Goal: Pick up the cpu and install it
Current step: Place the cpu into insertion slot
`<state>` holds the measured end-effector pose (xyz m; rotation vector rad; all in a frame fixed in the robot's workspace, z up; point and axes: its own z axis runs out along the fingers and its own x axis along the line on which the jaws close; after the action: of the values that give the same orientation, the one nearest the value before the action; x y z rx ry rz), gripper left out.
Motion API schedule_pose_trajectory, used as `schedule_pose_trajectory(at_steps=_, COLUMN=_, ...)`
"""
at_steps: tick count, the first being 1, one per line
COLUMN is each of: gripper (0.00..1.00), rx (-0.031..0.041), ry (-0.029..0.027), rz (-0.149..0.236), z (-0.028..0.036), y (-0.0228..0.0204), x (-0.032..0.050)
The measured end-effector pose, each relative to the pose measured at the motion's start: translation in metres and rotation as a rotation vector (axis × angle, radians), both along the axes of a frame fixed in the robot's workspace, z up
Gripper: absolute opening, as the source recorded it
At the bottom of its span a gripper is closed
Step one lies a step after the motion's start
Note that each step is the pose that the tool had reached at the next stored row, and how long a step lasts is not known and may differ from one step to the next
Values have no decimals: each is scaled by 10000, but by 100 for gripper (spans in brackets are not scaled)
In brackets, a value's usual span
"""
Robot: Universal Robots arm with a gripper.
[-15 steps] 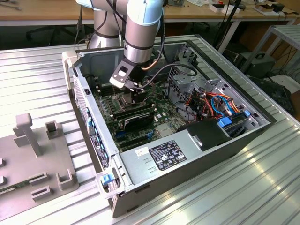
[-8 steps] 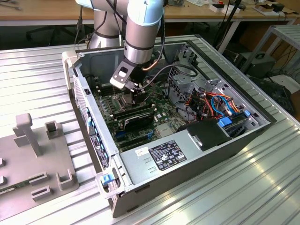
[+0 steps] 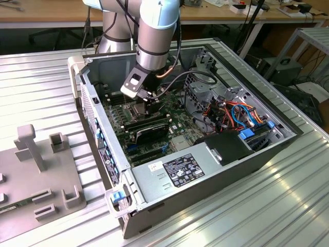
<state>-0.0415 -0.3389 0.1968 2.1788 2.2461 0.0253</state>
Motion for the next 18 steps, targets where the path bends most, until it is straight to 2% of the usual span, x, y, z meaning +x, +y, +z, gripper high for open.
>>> schedule_pose_trajectory(at_steps=5, gripper=61, rx=1, ry=0, rz=1, z=0, y=-1, x=0)
schedule_pose_trajectory(at_steps=6, gripper=67, rx=3, ry=-1, rz=0, z=-1, y=-1, x=0)
schedule_pose_trajectory(at_steps=9, gripper=67, rx=0, ry=1, rz=1, z=105, y=-2, x=0)
schedule_pose_trajectory(at_steps=18, gripper=67, rx=-53, ry=0, rz=1, z=328, y=-2, x=0)
